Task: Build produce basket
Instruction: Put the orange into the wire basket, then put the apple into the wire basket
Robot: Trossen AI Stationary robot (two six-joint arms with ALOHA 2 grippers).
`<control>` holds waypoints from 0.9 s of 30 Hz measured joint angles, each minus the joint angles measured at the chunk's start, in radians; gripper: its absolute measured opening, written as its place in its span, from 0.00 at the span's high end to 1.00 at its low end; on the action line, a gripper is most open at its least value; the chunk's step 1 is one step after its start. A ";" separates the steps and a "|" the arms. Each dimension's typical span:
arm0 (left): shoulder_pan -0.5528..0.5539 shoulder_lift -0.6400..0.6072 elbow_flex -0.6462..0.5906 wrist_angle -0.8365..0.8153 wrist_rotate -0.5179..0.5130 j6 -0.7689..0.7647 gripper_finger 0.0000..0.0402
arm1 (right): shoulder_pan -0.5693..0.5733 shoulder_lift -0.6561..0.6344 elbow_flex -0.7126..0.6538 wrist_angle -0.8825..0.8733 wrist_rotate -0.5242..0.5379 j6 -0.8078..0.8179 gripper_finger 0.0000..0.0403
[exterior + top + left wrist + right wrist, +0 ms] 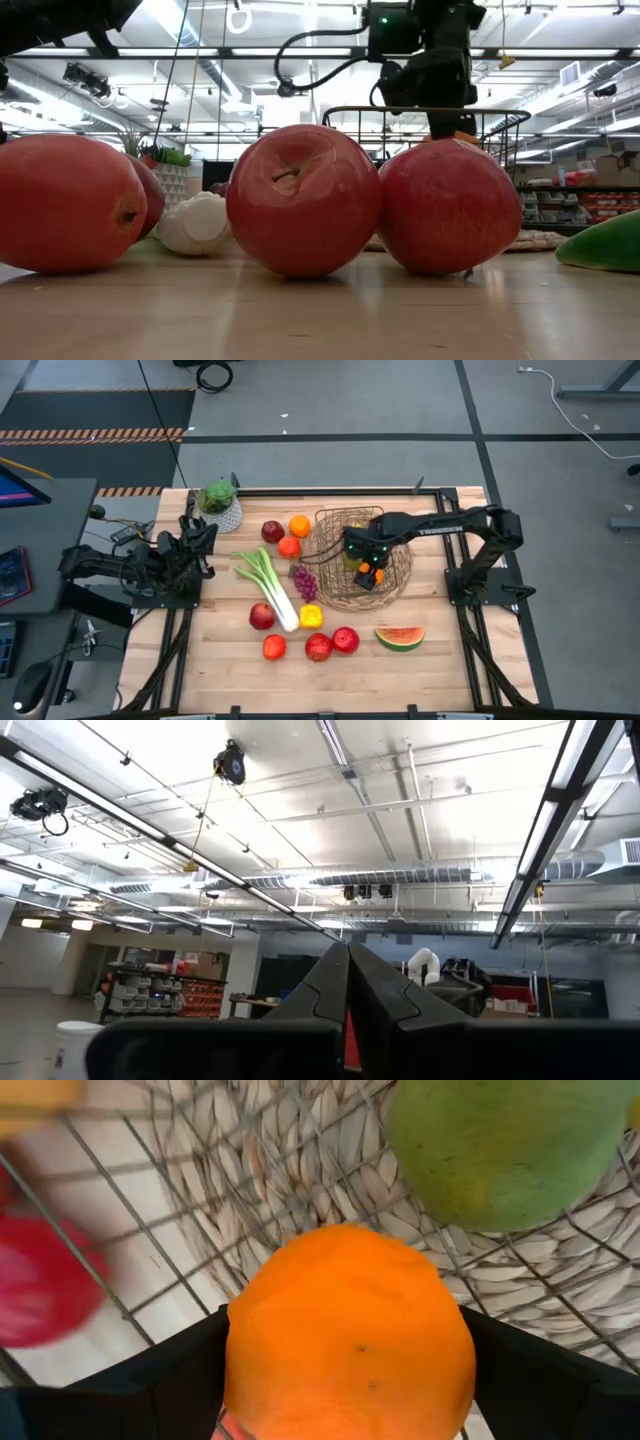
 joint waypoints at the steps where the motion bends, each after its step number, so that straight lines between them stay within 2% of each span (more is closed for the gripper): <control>1: 0.000 0.000 0.000 0.000 0.000 0.000 0.97 | 0.009 0.015 0.020 -0.023 0.021 -0.014 0.11; 5: 0.000 0.000 0.000 0.000 0.000 0.000 0.95 | 0.035 0.075 0.091 -0.099 0.079 -0.064 0.11; 16: 0.000 0.000 0.000 0.001 0.000 0.000 0.97 | 0.050 0.195 0.117 -0.131 0.072 -0.161 0.11; 23: 0.000 0.000 0.000 0.000 0.000 0.000 0.95 | 0.049 0.196 0.117 -0.104 0.071 -0.185 0.02; 27: 0.000 0.000 0.000 0.001 0.000 0.001 0.96 | 0.050 0.193 0.117 -0.113 0.073 -0.185 0.02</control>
